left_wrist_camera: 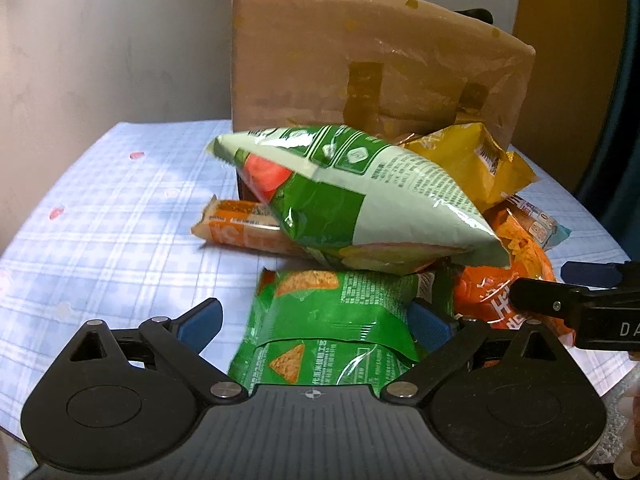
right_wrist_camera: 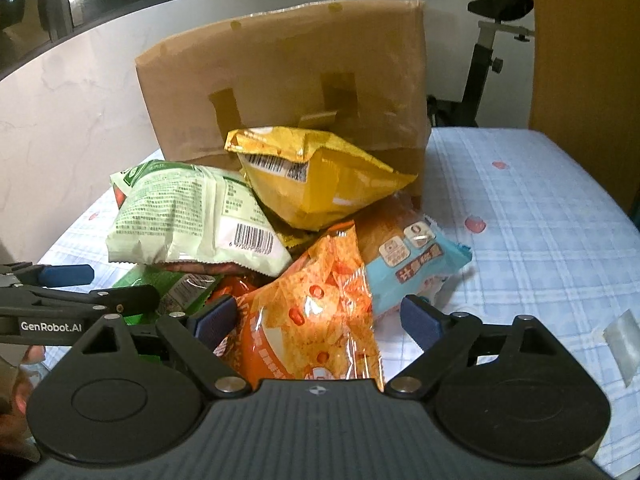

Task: Organize snacks
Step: 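Lower the left tool onto the green chip bag while the right tool grasps the orange cracker bag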

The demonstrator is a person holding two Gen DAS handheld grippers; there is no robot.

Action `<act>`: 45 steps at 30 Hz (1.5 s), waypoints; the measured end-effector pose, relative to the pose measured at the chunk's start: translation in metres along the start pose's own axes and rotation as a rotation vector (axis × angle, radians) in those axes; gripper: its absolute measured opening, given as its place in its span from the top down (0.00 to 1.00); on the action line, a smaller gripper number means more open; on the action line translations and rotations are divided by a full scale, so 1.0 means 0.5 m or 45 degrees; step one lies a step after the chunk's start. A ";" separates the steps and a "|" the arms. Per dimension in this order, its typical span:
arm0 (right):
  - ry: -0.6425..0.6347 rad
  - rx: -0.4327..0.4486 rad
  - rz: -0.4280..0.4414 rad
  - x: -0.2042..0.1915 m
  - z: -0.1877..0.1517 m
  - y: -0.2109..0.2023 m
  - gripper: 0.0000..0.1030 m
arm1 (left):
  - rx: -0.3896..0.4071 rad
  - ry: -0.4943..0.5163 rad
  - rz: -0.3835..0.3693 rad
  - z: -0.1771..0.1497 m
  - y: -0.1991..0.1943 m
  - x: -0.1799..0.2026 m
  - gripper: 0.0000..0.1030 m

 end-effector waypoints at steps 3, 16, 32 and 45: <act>0.004 -0.013 0.010 -0.002 -0.003 0.004 0.12 | -0.043 -0.035 0.002 -0.012 0.010 -0.012 0.02; 0.031 -0.034 0.039 0.003 -0.008 0.013 0.12 | -0.056 -0.052 0.015 -0.022 0.024 -0.017 0.00; 0.082 -0.092 0.141 -0.001 -0.018 0.029 0.30 | -0.058 0.005 0.041 -0.020 0.004 -0.004 0.16; 0.016 0.033 0.065 -0.011 0.014 -0.027 0.40 | -0.007 -0.111 0.244 0.011 -0.081 -0.095 0.16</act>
Point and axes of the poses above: each gripper's, at about its wrist camera, not at the fingertips, and y roughly the way its jaws point, x to its right, z to its top, the point moved 5 cm from there along y, roughly the way its jaws point, and after that the axes turned 5 degrees about y, right-handed, at the moved point
